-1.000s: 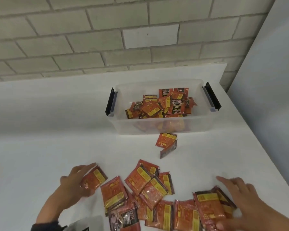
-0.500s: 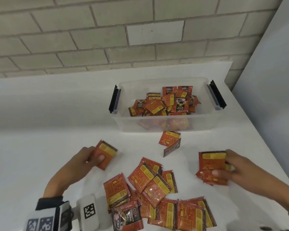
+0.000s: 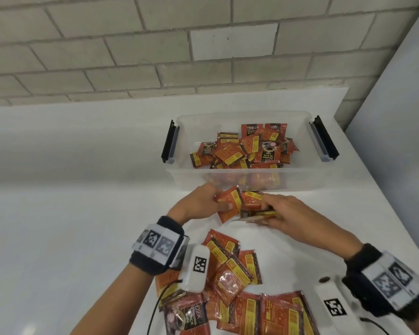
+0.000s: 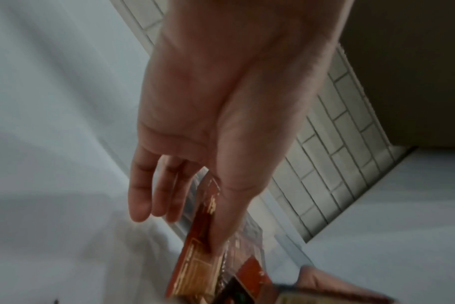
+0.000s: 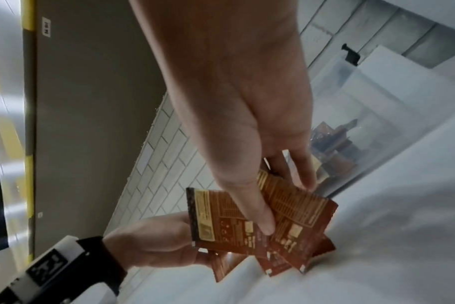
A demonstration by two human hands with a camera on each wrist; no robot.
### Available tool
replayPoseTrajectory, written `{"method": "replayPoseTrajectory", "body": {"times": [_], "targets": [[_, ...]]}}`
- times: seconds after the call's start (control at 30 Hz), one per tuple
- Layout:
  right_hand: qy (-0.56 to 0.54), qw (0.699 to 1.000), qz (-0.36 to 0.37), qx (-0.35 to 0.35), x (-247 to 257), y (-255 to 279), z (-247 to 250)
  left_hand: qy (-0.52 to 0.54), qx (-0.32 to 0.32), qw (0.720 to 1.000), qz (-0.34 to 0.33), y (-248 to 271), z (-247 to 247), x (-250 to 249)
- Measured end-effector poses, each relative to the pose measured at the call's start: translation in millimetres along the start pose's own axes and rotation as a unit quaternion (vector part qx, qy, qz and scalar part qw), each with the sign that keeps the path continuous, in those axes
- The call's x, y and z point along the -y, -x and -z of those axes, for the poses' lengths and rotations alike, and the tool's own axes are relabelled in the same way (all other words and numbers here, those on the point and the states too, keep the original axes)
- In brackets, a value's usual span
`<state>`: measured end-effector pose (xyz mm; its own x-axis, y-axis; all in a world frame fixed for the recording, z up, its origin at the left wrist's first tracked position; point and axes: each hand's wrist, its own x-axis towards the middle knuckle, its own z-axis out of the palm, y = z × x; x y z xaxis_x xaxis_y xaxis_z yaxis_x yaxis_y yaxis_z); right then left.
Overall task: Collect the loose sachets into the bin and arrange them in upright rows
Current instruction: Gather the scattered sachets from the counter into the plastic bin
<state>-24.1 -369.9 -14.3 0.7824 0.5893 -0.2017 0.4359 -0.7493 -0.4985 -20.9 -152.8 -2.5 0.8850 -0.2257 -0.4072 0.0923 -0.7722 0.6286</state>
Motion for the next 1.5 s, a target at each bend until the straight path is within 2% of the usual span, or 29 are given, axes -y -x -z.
{"method": "replayPoseTrajectory", "body": {"times": [0.1,0.23,0.4,0.57,0.73,0.9,1.07,1.2,1.3,1.4,1.5], "targets": [[-0.036,0.998,-0.042,0.0,-5.7,16.3,11.5,-0.015,-0.007,0.998,-0.063,-11.5,-12.6,-5.1],[-0.109,0.991,-0.069,0.041,-13.7,54.0,26.6,-0.082,0.015,0.99,-0.113,-26.1,-33.6,-13.6],[-0.23,0.956,-0.067,0.171,-17.6,96.9,21.0,-0.153,-0.005,0.985,-0.079,-36.3,-43.3,-20.6],[-0.175,0.945,-0.076,0.267,-17.2,116.7,-4.6,-0.212,0.039,0.975,-0.044,-38.5,-45.8,-19.6],[-0.05,0.969,-0.077,0.23,-11.3,117.4,-27.8,-0.21,0.026,0.977,-0.041,-33.2,-44.7,-23.5],[-0.036,0.971,-0.091,0.217,-5.0,116.2,-35.4,-0.2,0.03,0.978,-0.048,-28.6,-45.2,-24.6],[-0.132,0.961,-0.112,0.216,-12.1,117.3,-25.7,-0.17,0.047,0.984,-0.023,-28.9,-42.7,-23.9],[-0.191,0.958,-0.094,0.191,-16.0,116.5,-9.3,-0.163,0.055,0.985,-0.013,-28.3,-41.1,-22.2],[-0.216,0.961,-0.08,0.157,-18.0,112.8,7.7,-0.129,0.045,0.99,-0.029,-24.3,-35.5,-25.0],[-0.247,0.957,-0.087,0.123,-19.7,104.0,27.3,-0.037,0.041,0.998,-0.039,-18.6,-25.3,-31.9],[-0.293,0.95,-0.096,0.058,-18.9,86.3,46.9,0.015,0.025,0.997,-0.074,-13.7,-10.0,-41.5]]}}
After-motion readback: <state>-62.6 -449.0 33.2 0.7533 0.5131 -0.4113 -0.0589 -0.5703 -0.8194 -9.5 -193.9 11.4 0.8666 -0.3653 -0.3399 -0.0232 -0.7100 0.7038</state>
